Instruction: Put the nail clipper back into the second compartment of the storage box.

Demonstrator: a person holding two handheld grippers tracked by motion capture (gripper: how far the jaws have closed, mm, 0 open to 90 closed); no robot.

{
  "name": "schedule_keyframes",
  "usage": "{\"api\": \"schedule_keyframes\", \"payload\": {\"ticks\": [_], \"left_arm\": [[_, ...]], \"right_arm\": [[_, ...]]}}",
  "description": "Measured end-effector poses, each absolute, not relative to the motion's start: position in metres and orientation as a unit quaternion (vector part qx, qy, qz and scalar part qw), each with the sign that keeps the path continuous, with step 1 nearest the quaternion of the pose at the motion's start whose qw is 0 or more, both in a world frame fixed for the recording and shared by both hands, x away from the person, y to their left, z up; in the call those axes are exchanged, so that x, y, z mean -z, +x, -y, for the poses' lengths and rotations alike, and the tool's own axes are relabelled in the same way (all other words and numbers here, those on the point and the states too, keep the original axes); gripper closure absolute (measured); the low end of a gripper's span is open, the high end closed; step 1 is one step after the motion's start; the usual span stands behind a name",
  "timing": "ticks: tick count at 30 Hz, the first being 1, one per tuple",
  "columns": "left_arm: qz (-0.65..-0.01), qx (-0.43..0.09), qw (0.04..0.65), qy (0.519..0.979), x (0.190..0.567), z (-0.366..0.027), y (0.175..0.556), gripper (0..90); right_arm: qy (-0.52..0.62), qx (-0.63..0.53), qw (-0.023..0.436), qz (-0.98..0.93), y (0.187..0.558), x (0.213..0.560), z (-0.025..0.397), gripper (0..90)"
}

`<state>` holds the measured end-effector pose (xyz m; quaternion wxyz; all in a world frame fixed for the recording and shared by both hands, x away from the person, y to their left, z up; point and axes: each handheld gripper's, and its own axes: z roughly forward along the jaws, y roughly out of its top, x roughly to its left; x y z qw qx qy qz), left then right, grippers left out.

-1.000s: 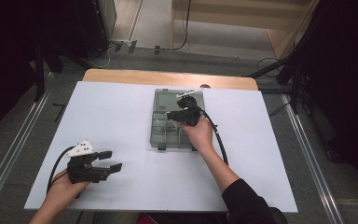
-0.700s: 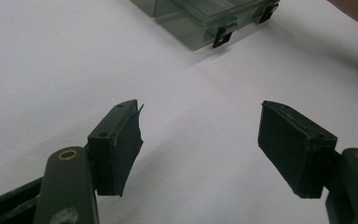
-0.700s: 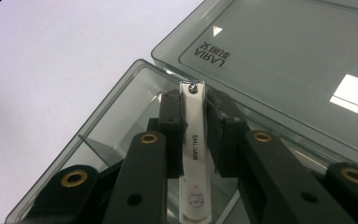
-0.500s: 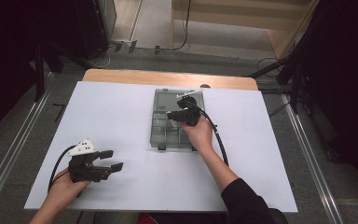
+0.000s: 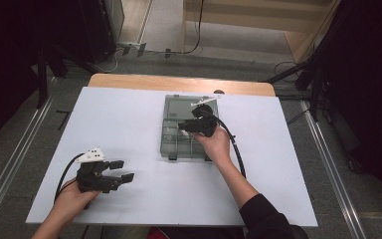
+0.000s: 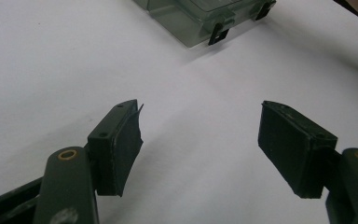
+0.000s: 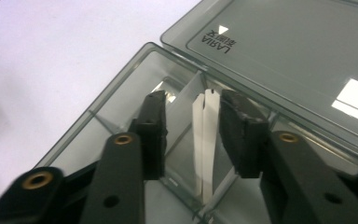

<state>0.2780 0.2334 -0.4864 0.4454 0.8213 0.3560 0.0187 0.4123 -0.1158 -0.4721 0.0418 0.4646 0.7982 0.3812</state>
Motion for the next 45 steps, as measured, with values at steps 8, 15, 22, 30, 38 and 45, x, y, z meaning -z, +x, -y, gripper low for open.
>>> {"api": "schedule_keyframes", "payload": {"ticks": [8, 15, 22, 30, 38, 45], "left_arm": [[-0.356, -0.016, 0.445, 0.822, 0.483, -0.228, 0.289, 29.5], [-0.356, -0.009, 0.443, 0.823, 0.481, -0.221, 0.301, 29.5], [-0.352, -0.006, 0.442, 0.826, 0.482, -0.215, 0.312, 29.5], [-0.354, 0.004, 0.445, 0.823, 0.482, -0.209, 0.323, 29.4], [-0.350, 0.006, 0.442, 0.826, 0.481, -0.200, 0.333, 29.5], [-0.349, 0.007, 0.446, 0.824, 0.479, -0.192, 0.342, 29.5]], "right_arm": [[0.423, -0.401, 0.054, -0.811, 0.402, 0.468, 0.121, 47.6], [0.400, -0.415, 0.053, -0.815, 0.395, 0.467, 0.127, 39.3], [0.393, -0.438, 0.040, -0.808, 0.389, 0.464, 0.139, 33.1], [0.376, -0.449, 0.035, -0.810, 0.380, 0.464, 0.152, 31.1], [0.382, -0.451, 0.049, -0.805, 0.371, 0.465, 0.164, 30.2], [0.392, -0.447, 0.047, -0.803, 0.367, 0.467, 0.176, 30.2]]}}
